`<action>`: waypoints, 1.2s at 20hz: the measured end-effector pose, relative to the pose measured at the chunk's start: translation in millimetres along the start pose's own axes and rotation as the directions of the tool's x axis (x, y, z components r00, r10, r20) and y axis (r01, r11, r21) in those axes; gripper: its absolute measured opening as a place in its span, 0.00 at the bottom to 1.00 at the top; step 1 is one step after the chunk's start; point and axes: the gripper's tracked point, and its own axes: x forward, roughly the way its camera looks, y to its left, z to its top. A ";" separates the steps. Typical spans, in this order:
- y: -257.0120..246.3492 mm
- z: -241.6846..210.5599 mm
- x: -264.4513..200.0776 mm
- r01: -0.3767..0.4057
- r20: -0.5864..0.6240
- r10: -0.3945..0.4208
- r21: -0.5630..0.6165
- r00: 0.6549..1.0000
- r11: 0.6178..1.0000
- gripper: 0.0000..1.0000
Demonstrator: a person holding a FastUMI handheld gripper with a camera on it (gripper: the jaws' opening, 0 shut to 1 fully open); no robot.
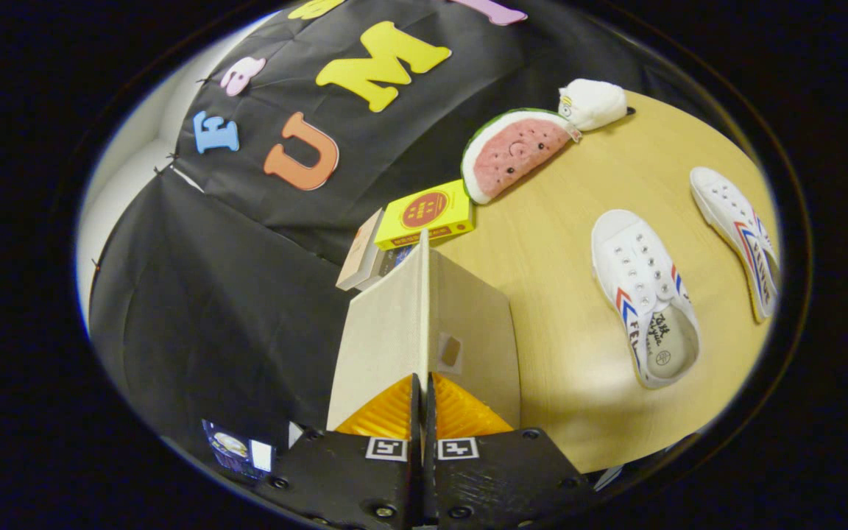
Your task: Open the storage box then place both shoes into the box .Put the left shoe in first, then the right shoe, with the right side of both shoes facing outward in a uniform manner.
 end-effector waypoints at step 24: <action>270.6 -24.3 38.7 -0.108 -0.030 0.108 -0.499 0.994 0.860 0.09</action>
